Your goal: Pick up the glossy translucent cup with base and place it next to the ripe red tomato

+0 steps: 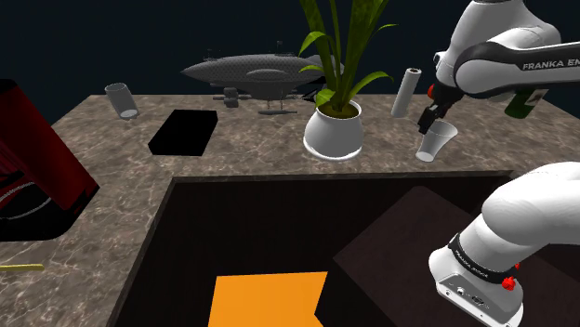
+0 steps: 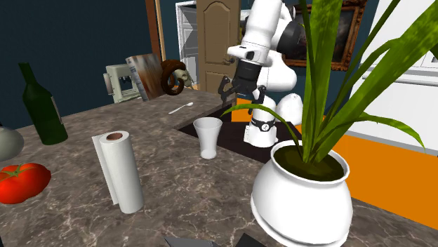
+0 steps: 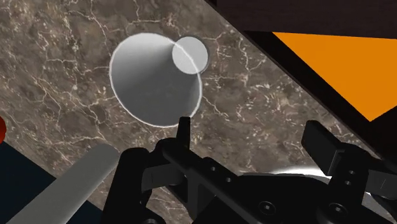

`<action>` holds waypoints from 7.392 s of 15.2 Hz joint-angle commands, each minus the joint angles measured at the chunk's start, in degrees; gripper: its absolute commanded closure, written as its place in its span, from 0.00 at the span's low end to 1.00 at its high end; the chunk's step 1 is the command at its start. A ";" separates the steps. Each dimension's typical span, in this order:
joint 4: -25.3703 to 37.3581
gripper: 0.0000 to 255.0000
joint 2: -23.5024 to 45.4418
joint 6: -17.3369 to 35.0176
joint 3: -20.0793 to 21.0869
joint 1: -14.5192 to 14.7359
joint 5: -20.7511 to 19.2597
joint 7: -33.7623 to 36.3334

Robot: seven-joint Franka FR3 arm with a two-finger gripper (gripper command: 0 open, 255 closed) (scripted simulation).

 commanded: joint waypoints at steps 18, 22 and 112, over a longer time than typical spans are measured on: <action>-5.48 0.00 10.28 18.14 -5.32 -6.90 -9.86 0.83; -5.47 1.00 10.27 18.12 -5.32 -6.89 -9.85 0.83; 96.28 1.00 83.07 -7.78 -20.74 -17.12 30.90 -43.72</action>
